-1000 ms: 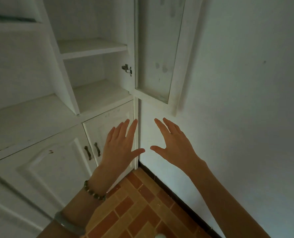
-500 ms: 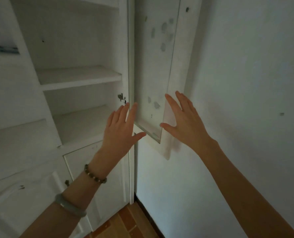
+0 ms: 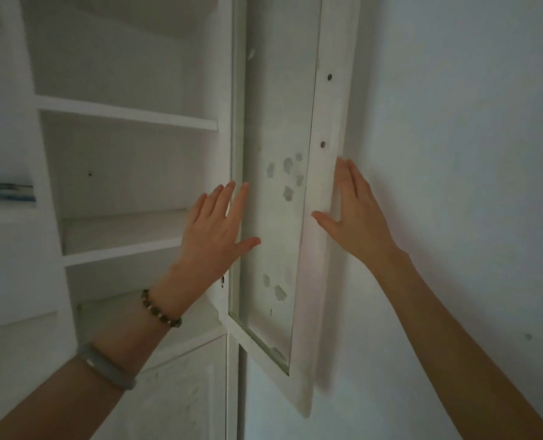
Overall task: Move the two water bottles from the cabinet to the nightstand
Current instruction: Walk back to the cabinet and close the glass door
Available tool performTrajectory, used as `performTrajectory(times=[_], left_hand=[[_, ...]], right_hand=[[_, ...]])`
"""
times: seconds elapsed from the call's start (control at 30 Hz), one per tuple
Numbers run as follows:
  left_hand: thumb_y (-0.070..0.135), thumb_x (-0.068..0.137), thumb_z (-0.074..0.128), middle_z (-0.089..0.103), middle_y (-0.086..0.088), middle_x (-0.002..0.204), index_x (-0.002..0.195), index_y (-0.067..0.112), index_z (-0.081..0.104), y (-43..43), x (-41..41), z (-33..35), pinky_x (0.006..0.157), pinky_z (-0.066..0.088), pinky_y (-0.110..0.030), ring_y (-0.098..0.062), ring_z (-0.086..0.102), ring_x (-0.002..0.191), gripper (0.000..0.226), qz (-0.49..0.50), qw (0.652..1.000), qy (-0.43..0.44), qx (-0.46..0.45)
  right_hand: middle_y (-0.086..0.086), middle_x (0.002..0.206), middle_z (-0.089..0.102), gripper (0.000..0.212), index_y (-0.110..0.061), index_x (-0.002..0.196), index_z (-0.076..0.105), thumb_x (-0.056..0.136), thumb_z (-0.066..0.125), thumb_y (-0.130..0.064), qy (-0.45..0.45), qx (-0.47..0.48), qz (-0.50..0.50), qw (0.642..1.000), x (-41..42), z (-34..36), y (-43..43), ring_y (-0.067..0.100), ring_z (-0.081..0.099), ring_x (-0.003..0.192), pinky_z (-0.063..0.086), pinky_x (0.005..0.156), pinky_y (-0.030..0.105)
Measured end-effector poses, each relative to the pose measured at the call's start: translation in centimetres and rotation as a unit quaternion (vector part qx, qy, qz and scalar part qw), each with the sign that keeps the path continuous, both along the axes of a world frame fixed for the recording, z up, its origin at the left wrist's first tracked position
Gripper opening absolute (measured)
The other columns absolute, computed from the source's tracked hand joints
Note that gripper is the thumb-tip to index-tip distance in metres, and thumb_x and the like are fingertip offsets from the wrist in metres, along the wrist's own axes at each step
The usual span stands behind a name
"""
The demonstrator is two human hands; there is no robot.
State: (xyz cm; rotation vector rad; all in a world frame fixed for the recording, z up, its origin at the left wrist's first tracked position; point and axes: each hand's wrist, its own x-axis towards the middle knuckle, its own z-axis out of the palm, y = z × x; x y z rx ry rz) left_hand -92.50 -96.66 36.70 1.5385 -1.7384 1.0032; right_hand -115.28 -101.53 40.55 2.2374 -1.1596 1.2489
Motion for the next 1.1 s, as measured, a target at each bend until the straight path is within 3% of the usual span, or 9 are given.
performTrajectory(times=[0.2, 0.33, 0.5, 0.63, 0.77, 0.97, 1.1], left_hand=[[0.052, 0.069, 0.066, 0.044, -0.022, 0.137, 0.140, 0.006, 0.031, 0.3, -0.1, 0.2, 0.103, 0.033, -0.051, -0.038, 0.045, 0.123, 0.092, 0.002, 1.000, -0.017, 0.001], [0.054, 0.071, 0.062, 0.044, -0.021, 0.137, 0.141, 0.007, 0.029, 0.3, 0.8, -0.2, 0.103, 0.032, -0.050, -0.037, 0.045, 0.124, 0.090, 0.018, 0.999, -0.024, 0.012], [0.057, 0.077, 0.049, 0.035, -0.022, 0.143, 0.143, 0.008, 0.022, 1.3, 2.7, -0.2, 0.107, 0.028, -0.052, -0.038, 0.037, 0.129, 0.086, 0.046, 0.999, 0.007, 0.027], [0.060, 0.081, 0.041, 0.030, -0.023, 0.146, 0.143, 0.008, 0.019, 2.9, 4.6, -0.3, 0.108, 0.024, -0.052, -0.039, 0.032, 0.132, 0.084, 0.067, 0.997, 0.026, 0.021], [0.060, 0.085, 0.031, 0.029, -0.021, 0.147, 0.144, 0.009, 0.018, 5.4, 6.6, 0.0, 0.108, 0.024, -0.051, -0.037, 0.031, 0.132, 0.079, 0.108, 0.994, 0.034, 0.002], [0.061, 0.087, 0.028, 0.029, -0.019, 0.147, 0.144, 0.010, 0.019, 9.6, 10.1, -0.9, 0.110, 0.023, -0.049, -0.035, 0.031, 0.133, 0.077, 0.178, 0.983, 0.042, 0.011], [0.061, 0.088, 0.027, 0.029, -0.020, 0.147, 0.144, 0.010, 0.017, 12.0, 12.1, -1.6, 0.110, 0.021, -0.048, -0.035, 0.029, 0.134, 0.076, 0.210, 0.976, 0.051, 0.002]], right_hand=[[0.013, 0.155, 0.013, 0.100, -0.009, 0.146, -0.006, 0.081, 0.066, -0.032, -0.064, 0.055, 0.045, 0.995, 1.2, 0.7, -1.4, 0.025, 0.018, 0.140, 0.023, 0.108, 0.034], [0.009, 0.156, 0.008, 0.103, -0.011, 0.146, -0.007, 0.080, 0.068, -0.034, -0.082, 0.061, 0.067, 0.992, 1.8, 0.4, -1.4, 0.021, 0.014, 0.141, 0.016, 0.106, 0.024], [0.009, 0.157, 0.003, 0.102, -0.008, 0.146, -0.007, 0.081, 0.067, -0.035, -0.063, 0.030, 0.095, 0.993, 3.3, -0.1, 0.2, 0.018, 0.008, 0.143, 0.010, 0.106, 0.018], [0.010, 0.156, -0.007, 0.095, -0.007, 0.145, -0.011, 0.087, 0.055, -0.044, -0.019, 0.004, 0.140, 0.990, 5.4, -0.6, 1.7, 0.010, -0.006, 0.141, 0.002, 0.109, 0.018], [0.012, 0.154, -0.010, 0.087, -0.006, 0.144, -0.011, 0.089, 0.038, -0.051, 0.016, -0.040, 0.181, 0.983, 8.5, -1.0, 2.8, 0.011, -0.010, 0.140, 0.003, 0.114, 0.027], [0.020, 0.154, -0.002, 0.075, -0.001, 0.145, 0.001, 0.093, 0.032, -0.045, 0.041, -0.084, 0.238, 0.967, 13.9, -1.1, 4.1, 0.024, 0.000, 0.143, 0.014, 0.116, 0.044], [0.021, 0.155, -0.001, 0.073, -0.001, 0.146, 0.003, 0.094, 0.027, -0.047, 0.063, -0.092, 0.274, 0.955, 17.9, -1.1, 4.6, 0.024, -0.001, 0.144, 0.014, 0.116, 0.045]])
